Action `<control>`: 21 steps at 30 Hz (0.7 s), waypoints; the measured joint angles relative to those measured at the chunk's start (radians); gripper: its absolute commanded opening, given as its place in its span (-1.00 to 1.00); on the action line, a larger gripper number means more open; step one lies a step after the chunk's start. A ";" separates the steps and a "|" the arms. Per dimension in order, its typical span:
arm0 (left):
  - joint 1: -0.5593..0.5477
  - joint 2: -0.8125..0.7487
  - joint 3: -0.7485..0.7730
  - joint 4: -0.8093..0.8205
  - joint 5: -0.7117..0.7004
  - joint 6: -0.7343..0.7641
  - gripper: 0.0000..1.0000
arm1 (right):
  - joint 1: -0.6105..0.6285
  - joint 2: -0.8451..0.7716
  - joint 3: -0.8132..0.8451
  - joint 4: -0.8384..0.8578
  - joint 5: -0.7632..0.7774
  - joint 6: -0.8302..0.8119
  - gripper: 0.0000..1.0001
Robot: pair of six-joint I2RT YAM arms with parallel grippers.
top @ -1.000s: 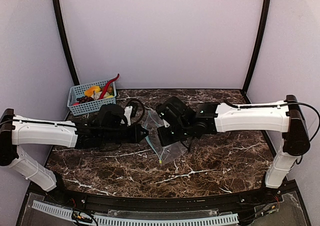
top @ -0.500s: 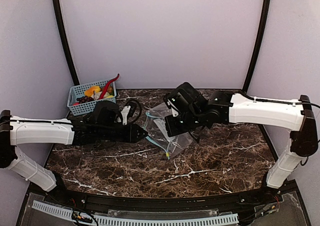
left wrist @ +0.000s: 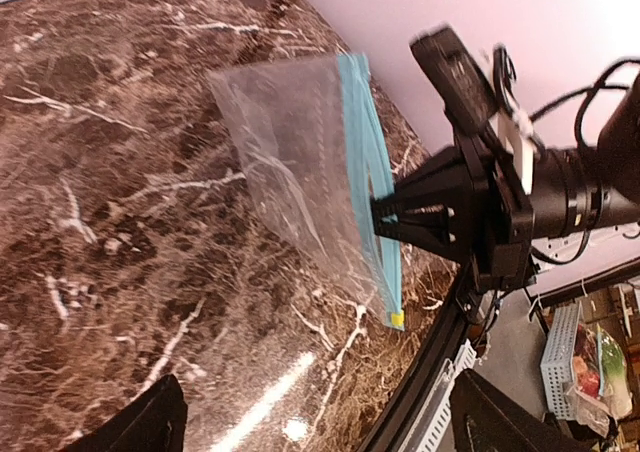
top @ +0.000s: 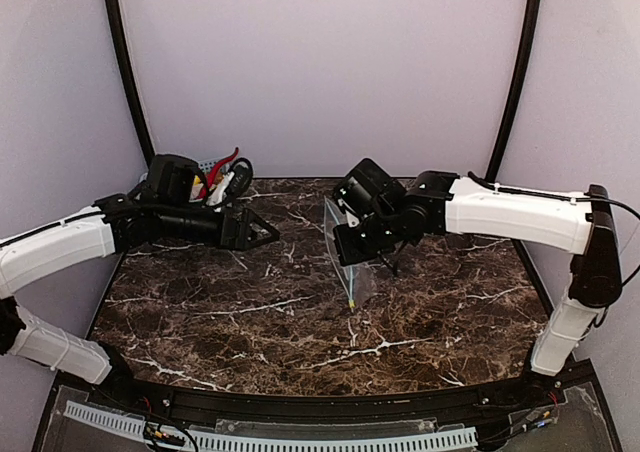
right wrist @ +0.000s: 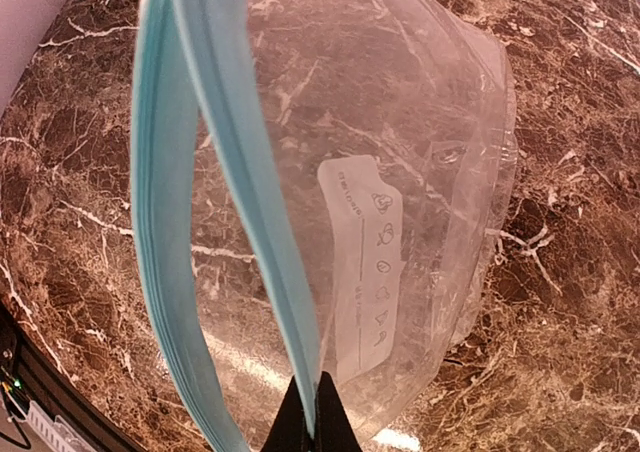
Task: Place the food in the zip-top bag and seal the zipper
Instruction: Open the zipper food storage bag at the center of the board, then pick up the fake fruit from the bin.
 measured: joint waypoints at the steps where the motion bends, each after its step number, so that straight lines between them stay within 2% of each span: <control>1: 0.039 -0.007 0.031 -0.042 0.012 0.016 0.86 | -0.002 0.003 0.008 -0.004 0.000 -0.001 -1.00; 6: 0.314 0.026 0.198 -0.191 0.017 0.088 0.82 | -0.006 0.018 0.035 -0.006 0.002 -0.008 -1.00; 10: 0.489 0.106 0.246 -0.185 -0.031 0.069 0.77 | -0.008 0.026 0.043 -0.006 0.005 -0.022 -1.00; 15: 0.609 0.243 0.262 -0.126 -0.137 -0.015 0.75 | -0.008 0.028 0.043 -0.005 0.005 -0.031 -1.00; 21: 0.674 0.437 0.364 -0.080 -0.287 -0.093 0.74 | -0.009 0.042 0.043 0.001 -0.014 -0.049 -1.00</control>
